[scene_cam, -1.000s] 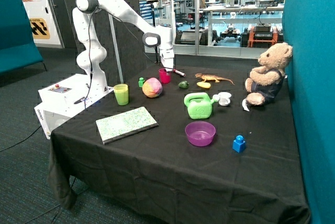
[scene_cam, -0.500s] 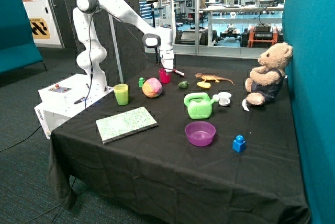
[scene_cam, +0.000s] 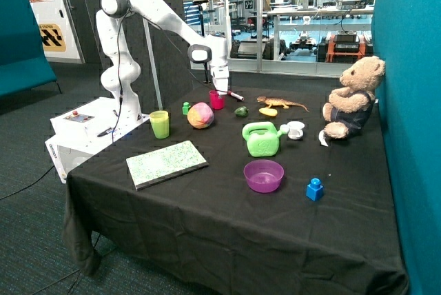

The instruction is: Stack the cups

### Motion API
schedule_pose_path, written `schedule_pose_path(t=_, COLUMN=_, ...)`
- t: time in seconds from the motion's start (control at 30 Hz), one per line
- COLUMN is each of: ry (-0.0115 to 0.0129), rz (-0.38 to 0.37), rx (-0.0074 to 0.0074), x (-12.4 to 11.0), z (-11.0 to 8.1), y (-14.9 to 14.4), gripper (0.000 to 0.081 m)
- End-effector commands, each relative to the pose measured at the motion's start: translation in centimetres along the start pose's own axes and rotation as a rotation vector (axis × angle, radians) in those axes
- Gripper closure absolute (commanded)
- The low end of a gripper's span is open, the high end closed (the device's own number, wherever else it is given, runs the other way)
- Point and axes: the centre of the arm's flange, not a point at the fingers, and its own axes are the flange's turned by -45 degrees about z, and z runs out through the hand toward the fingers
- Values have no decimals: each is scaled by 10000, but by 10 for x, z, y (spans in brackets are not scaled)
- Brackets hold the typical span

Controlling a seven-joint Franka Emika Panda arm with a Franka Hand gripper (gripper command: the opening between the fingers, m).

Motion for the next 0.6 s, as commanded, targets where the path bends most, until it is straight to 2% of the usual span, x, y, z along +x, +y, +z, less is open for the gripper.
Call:
schedule_pose_path(t=0.0, ry=-33, rz=58, rx=13, x=1, z=-2, y=1, gripper=808)
schedule_pose_path(t=0.57, ry=-33, rz=214, rx=13, x=-1, z=-14, y=6, gripper=808)
